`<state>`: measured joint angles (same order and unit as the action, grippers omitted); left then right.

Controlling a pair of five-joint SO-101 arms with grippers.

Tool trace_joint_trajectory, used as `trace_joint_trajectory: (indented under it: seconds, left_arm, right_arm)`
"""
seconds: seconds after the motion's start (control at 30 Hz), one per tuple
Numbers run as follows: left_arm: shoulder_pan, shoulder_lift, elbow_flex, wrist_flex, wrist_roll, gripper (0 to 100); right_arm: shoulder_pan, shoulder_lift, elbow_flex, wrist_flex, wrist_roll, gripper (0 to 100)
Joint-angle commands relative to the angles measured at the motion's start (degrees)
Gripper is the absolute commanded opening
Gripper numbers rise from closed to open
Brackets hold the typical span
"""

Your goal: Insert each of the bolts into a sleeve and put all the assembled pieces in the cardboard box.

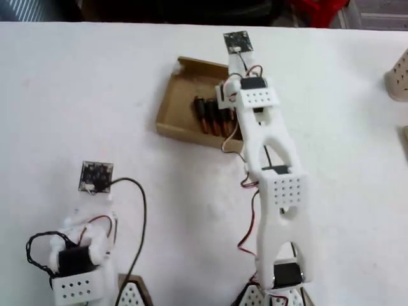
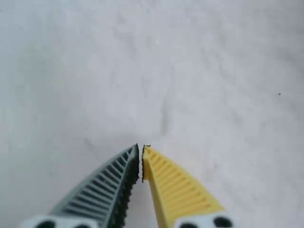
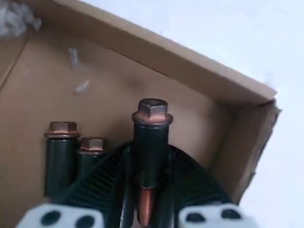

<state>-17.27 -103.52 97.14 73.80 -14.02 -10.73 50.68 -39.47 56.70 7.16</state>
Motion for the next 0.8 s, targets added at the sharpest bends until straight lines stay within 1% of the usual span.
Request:
trace_joint_trajectory:
  seconds: [0.0, 0.13, 0.2, 0.27, 0.43, 0.63, 0.77]
  left_arm:
    - [-0.4, -0.8, -1.2, 0.3, -0.7, 5]
    - [-0.4, -0.8, -1.2, 0.3, -0.7, 5]
    - [-0.4, -0.8, -1.2, 0.3, -0.7, 5]
    - [-0.4, -0.8, -1.2, 0.3, -0.7, 5]
    - [-0.4, -0.8, -1.2, 0.3, -0.7, 5]
    - [-0.3, -0.8, -1.2, 0.3, -0.7, 5]
    - [-0.3, -0.8, -1.2, 0.3, -0.7, 5]
  right_arm:
    - [0.1, 2.8, -7.6, 6.6, 2.5, 5.9]
    - [-0.3, 4.4, -12.6, 14.2, 2.9, 22.8]
    - [-0.6, 4.4, -14.4, 16.9, 2.9, 25.9]
    - [-0.7, 4.3, -16.2, 18.9, 2.9, 23.5]
    - [-0.1, 4.3, -24.3, 24.6, 2.5, 12.1]
    - [1.5, 4.4, -36.7, 34.9, 2.5, 1.9]
    - [2.4, 4.8, -46.1, 44.4, 2.6, 1.8]
